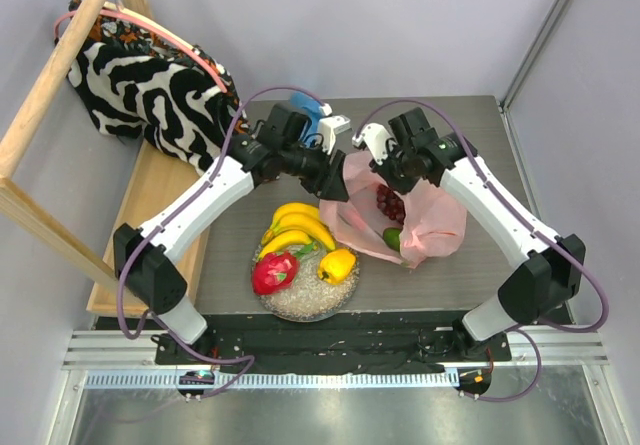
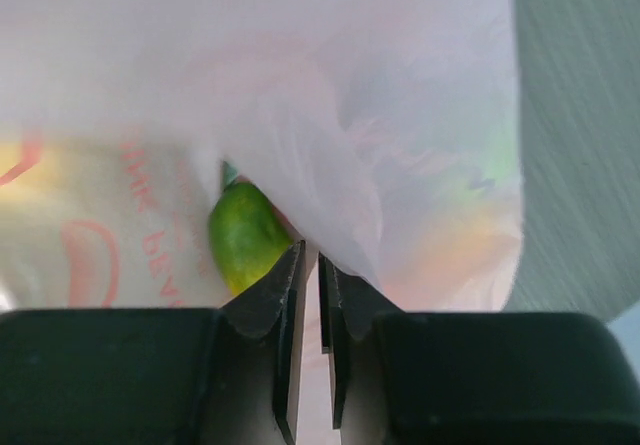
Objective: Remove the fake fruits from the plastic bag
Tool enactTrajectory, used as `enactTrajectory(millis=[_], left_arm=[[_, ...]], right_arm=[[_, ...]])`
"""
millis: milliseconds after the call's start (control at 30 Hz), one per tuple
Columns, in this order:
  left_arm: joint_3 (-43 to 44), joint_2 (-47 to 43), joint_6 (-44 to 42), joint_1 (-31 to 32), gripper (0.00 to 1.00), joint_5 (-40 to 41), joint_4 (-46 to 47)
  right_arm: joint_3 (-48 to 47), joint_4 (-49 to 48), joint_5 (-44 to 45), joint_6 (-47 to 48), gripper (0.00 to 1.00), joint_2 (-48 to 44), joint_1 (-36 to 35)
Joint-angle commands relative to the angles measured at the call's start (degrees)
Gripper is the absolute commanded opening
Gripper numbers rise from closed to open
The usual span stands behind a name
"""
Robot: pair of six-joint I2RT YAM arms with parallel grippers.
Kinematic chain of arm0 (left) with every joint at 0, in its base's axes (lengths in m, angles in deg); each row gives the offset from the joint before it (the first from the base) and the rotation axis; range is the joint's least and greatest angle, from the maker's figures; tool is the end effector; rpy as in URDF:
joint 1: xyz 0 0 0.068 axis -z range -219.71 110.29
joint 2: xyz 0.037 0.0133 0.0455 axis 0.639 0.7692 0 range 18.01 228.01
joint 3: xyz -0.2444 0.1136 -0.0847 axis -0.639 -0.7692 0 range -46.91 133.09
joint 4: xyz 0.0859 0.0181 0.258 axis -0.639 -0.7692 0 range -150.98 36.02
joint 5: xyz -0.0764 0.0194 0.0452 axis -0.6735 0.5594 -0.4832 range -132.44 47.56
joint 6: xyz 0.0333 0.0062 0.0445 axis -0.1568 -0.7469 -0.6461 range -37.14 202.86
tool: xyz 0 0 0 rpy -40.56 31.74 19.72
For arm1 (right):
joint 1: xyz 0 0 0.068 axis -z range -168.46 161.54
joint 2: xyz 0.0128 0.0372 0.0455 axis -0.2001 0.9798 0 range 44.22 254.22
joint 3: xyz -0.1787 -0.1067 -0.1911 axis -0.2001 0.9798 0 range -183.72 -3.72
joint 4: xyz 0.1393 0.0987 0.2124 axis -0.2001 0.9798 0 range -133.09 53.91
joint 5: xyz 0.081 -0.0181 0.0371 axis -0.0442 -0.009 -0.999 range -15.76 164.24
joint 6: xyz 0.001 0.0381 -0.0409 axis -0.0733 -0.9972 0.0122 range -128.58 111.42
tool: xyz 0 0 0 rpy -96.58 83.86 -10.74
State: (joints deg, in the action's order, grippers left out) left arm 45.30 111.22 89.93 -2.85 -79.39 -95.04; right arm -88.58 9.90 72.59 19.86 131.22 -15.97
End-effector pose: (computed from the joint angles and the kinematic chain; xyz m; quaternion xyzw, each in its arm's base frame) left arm 0.2828 -0.2411 0.3724 0.3472 0.8045 -0.4127 0.2489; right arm 0.2911 0.1529 0.3453 -0.4514 0.8404 0.0113 0.2997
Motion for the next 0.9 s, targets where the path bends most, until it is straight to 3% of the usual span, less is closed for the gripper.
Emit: enactTrajectory(millis=[0,33,67,167,267,467,533,667,867], left_arm=[[5.34,2.4,-0.04,-1.35,0.16,6.53,1.68],[6.31,2.85,0.13,-1.35,0.02,7.5,2.12],[8.24,3.2,0.4,-1.35,0.0,8.03,2.47],[12.54,5.66,1.53,-1.44,0.0,7.59,3.18],[14.66,6.37,1.81,-1.44,0.0,8.3,3.44],[8.36,3.57,-0.04,-1.44,0.0,6.89,3.35],[4.05,2.42,-0.3,-1.44,0.0,7.07,3.79],[2.89,1.71,2.5,-1.44,0.0,6.63,3.79],[3.95,3.21,4.35,-1.35,0.0,6.45,4.84]], right_arm=[[-1.89,8.34,-9.84,2.12,0.23,-5.17,0.09],[-0.32,10.79,-12.39,3.88,0.24,-5.7,0.17],[0.65,11.25,-14.67,4.24,0.24,-6.92,0.17],[6.09,10.73,-13.3,6.69,0.21,-7.81,0.09],[12.16,10.99,-6.02,10.3,0.2,-9.03,0.17],[24.38,7.49,1.39,13.13,0.21,-15.63,0.17],[25.88,4.68,0.78,12.16,0.25,-16.51,0.17],[25.89,-0.07,-0.72,10.58,0.45,-15.2,0.17],[26.67,-4.65,-3.44,12.77,0.51,-11.77,0.26]])
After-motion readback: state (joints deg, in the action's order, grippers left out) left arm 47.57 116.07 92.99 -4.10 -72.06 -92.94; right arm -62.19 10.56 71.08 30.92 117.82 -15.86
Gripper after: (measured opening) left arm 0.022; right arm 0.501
